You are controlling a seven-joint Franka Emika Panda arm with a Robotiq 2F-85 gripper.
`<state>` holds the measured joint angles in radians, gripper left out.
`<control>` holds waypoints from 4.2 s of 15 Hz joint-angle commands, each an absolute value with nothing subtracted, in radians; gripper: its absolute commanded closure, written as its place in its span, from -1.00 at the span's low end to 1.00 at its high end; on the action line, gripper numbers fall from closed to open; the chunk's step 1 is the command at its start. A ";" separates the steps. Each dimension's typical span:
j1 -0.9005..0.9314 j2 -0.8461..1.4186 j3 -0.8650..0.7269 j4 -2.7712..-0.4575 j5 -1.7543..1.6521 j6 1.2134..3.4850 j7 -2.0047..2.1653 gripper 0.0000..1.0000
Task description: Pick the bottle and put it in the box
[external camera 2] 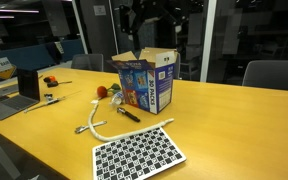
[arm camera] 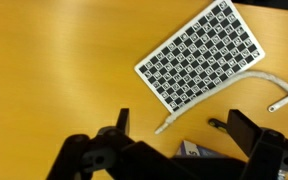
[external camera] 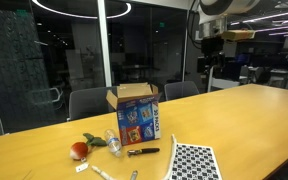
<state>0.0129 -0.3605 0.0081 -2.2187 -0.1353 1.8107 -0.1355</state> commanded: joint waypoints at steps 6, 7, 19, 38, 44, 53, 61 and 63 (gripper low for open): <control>0.147 -0.170 0.127 -2.049 0.196 2.034 0.068 -1.00; 0.157 -0.138 0.140 -2.023 0.229 2.057 0.091 -1.00; 0.258 0.261 0.270 -1.728 0.493 2.225 0.172 -1.00; 0.385 0.700 0.195 -1.534 0.121 2.195 0.192 -1.00; 0.407 0.768 0.130 -1.462 0.003 2.208 0.241 -1.00; 0.470 0.864 0.025 -1.383 -0.162 2.219 0.391 -1.00; 0.457 0.931 0.032 -1.270 -0.139 2.193 0.415 -1.00; 0.449 0.940 0.045 -1.257 -0.113 2.191 0.426 -1.00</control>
